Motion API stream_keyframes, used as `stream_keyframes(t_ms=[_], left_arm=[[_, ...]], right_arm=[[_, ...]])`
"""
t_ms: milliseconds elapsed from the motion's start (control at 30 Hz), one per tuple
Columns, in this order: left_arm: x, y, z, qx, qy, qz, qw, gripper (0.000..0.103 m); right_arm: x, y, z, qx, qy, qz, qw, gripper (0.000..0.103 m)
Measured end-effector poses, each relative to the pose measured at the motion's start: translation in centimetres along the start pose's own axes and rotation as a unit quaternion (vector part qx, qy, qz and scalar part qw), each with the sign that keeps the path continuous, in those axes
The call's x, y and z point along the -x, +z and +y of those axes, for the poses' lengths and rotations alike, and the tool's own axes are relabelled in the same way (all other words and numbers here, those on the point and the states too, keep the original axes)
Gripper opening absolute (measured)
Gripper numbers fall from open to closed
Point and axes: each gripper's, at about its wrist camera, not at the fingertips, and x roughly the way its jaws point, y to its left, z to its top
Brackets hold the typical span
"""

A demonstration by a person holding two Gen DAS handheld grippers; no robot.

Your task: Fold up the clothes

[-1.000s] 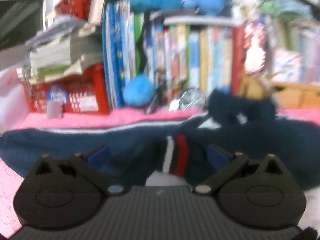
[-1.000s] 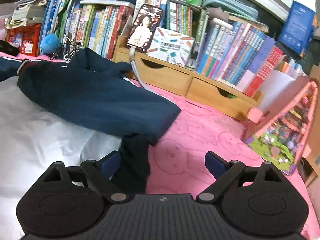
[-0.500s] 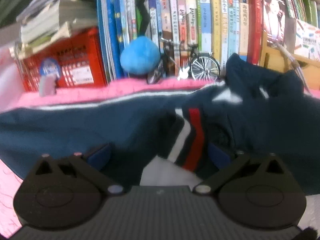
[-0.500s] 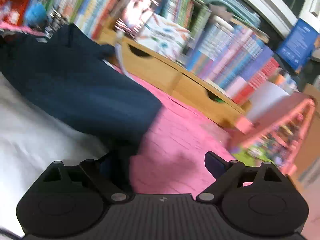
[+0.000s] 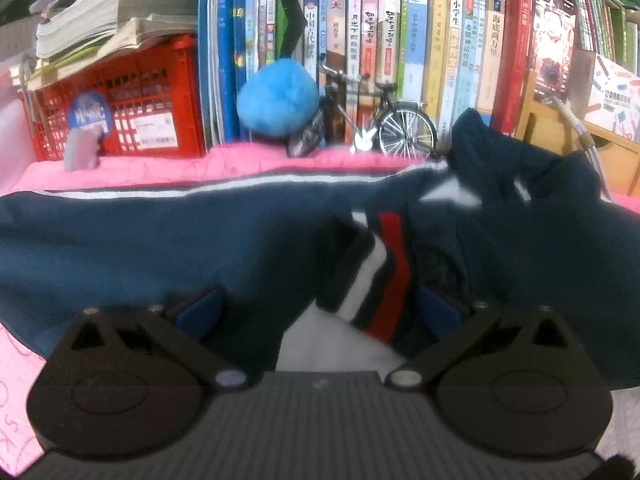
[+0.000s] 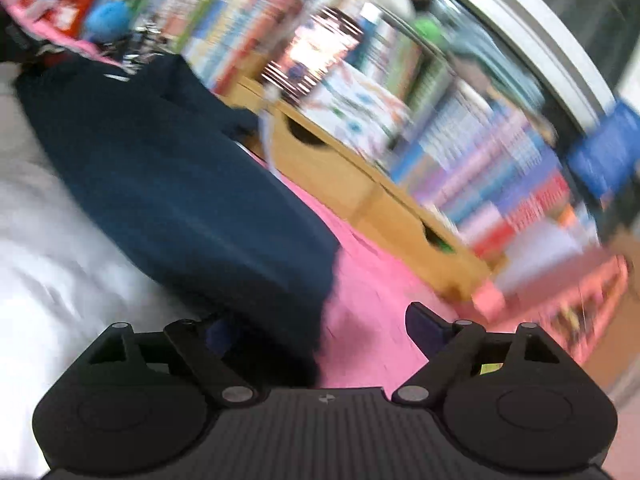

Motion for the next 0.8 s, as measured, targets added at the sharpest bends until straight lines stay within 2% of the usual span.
stream_keyframes(t_ms=[67,133,167,200,300,367,400,433,500,533,633,700,800], left_arm=[[0.0,0.0,0.0,-0.001,0.001,-0.001,1.0000,0.103],[0.0,-0.1,0.1,0.001,-0.001,0.000,1.0000,0.103],[-0.1,-0.1,0.1,0.001,-0.005,0.001,1.0000,0.103],[-0.1,-0.1,0.2,0.001,-0.010,0.001,0.9999,0.103],[-0.1,-0.1,0.2,-0.001,-0.016,0.002,0.9999,0.103],[-0.1,-0.2,0.2,0.000,-0.018,0.003,0.9998,0.103],[-0.1,-0.2,0.3,0.002,-0.018,0.003,0.9998,0.103],[-0.2,-0.2,0.4,0.004,-0.019,0.004,0.9998,0.103],[-0.2,-0.2,0.4,0.006,-0.022,0.005,0.9997,0.103],[-0.2,-0.2,0.4,0.007,-0.023,0.005,0.9997,0.103],[-0.2,-0.1,0.4,0.005,-0.026,0.006,0.9996,0.103],[-0.2,-0.2,0.4,0.007,-0.028,0.007,0.9996,0.103],[-0.2,-0.2,0.6,0.011,-0.031,0.008,0.9994,0.103]], right_arm=[[-0.3,0.8,1.0,0.031,-0.028,-0.006,0.999,0.088],[-0.8,0.5,0.4,0.048,-0.081,0.002,0.996,0.087],[-1.1,0.2,-0.1,0.051,-0.104,0.011,0.993,0.087],[-1.2,-0.4,-1.1,0.036,-0.109,0.025,0.993,0.091],[-0.7,-1.7,-3.1,-0.026,-0.065,0.047,0.996,0.092],[-0.1,-1.2,-2.3,-0.024,-0.072,0.048,0.996,0.086],[0.5,-0.9,-1.8,-0.018,-0.068,0.035,0.997,0.083],[0.7,-0.9,-1.4,-0.008,-0.063,0.024,0.998,0.086],[-0.4,-1.9,-1.3,0.017,-0.073,0.040,0.996,0.089],[-1.0,-2.6,-2.0,0.003,-0.066,0.045,0.997,0.097],[-2.1,-2.7,-4.9,-0.103,-0.017,0.087,0.991,0.099],[-1.0,-2.0,-4.7,-0.090,-0.016,0.091,0.992,0.099],[1.1,-0.8,-4.5,-0.063,0.015,0.093,0.994,0.100]])
